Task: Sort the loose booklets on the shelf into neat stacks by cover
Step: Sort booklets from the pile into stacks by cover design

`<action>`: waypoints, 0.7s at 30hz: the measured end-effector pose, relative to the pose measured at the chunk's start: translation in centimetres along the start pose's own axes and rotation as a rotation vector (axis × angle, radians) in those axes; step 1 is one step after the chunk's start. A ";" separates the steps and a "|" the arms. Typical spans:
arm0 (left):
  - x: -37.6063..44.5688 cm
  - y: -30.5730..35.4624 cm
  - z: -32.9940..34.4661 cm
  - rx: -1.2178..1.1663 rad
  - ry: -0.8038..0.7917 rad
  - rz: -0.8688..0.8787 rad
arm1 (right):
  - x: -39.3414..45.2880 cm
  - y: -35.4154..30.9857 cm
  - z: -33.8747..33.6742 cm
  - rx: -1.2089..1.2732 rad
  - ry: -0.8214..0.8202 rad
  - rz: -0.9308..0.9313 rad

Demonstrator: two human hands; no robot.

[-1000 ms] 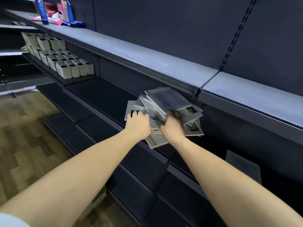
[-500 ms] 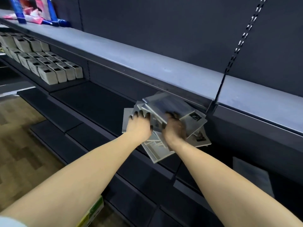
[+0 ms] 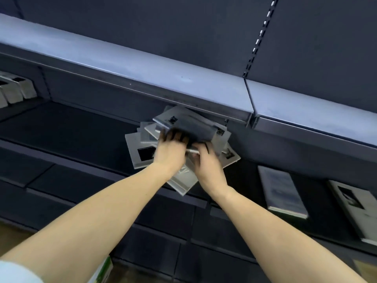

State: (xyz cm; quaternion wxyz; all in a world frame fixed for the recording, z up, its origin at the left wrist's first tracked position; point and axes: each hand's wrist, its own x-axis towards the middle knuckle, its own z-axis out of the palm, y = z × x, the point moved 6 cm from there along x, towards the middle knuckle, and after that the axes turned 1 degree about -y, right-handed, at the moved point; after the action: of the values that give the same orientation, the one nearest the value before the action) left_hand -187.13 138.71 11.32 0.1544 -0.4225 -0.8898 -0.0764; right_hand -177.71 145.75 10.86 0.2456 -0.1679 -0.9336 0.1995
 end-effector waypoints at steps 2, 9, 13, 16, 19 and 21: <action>-0.5 0.6 -0.3 -0.095 0.043 -0.006 | -0.9 -0.4 -0.6 0.041 0.073 0.005; -1.4 1.6 -1.4 -0.279 0.130 0.017 | -2.6 -1.0 -2.2 0.137 0.203 0.166; -1.5 1.8 -1.9 -0.172 0.079 0.006 | -2.7 -0.2 -2.3 0.034 0.150 0.177; -1.8 1.7 -1.4 -0.079 0.036 -0.020 | -3.0 1.0 -2.3 -0.109 0.078 0.159; -2.2 0.3 -0.3 -0.063 -0.004 -0.090 | -3.0 2.1 -2.3 -0.096 0.082 0.194; -2.5 -0.3 0.1 -0.052 -0.003 -0.100 | -2.7 2.5 -2.1 -0.024 0.097 0.244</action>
State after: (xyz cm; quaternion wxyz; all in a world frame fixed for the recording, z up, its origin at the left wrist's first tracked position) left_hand -185.93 136.71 10.42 0.1381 -0.3816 -0.9077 -0.1065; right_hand -173.80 147.38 10.36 0.2626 -0.2927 -0.8955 0.2085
